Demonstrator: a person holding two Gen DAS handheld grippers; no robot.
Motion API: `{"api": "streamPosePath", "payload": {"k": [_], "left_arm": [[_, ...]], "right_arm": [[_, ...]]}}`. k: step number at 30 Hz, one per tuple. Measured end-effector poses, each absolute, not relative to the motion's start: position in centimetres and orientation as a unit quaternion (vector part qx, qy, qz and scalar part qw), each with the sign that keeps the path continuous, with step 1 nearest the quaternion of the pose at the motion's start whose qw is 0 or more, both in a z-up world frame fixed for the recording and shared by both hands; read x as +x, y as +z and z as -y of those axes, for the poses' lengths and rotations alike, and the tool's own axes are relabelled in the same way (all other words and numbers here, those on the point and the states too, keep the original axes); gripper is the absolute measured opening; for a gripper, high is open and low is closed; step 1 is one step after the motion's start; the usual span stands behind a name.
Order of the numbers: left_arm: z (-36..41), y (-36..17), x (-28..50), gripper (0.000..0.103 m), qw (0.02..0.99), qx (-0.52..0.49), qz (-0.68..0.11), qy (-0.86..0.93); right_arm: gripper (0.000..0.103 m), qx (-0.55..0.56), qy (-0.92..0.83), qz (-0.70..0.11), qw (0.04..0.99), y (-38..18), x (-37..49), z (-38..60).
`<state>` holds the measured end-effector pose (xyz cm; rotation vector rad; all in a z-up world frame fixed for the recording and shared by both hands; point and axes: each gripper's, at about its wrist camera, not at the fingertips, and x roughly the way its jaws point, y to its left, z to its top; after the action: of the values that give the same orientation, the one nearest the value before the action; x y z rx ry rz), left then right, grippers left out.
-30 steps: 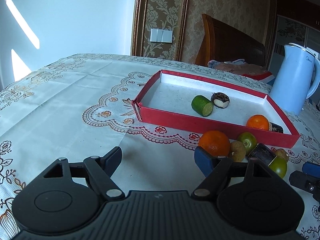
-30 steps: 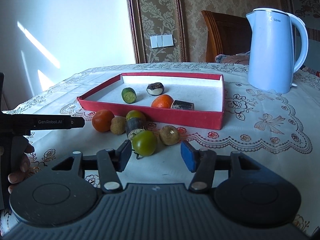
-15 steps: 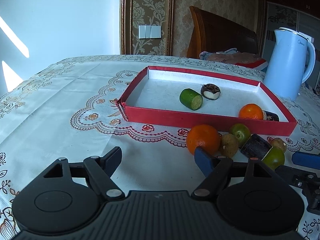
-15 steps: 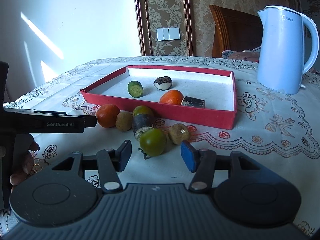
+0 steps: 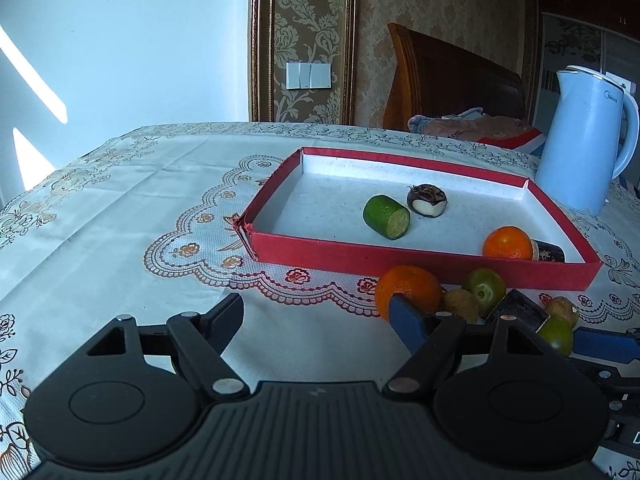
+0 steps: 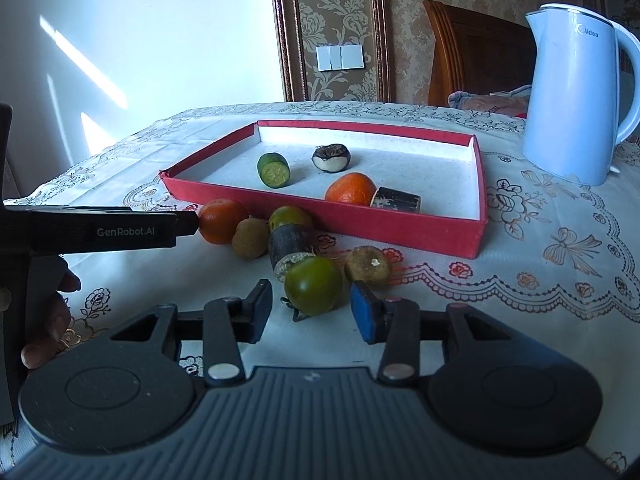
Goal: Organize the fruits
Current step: 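Move both grippers back to the loose fruits beside the red box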
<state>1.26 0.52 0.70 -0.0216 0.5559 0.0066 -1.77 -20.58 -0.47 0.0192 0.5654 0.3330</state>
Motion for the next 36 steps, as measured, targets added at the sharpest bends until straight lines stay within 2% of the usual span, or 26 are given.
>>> {"api": "streamPosePath", "payload": {"k": [36], "left_arm": [[0.4, 0.9, 0.5, 0.08, 0.971, 0.006, -0.239, -0.009]], "right_arm": [[0.04, 0.01, 0.159, -0.288, 0.944, -0.6, -0.7, 20.1]]}}
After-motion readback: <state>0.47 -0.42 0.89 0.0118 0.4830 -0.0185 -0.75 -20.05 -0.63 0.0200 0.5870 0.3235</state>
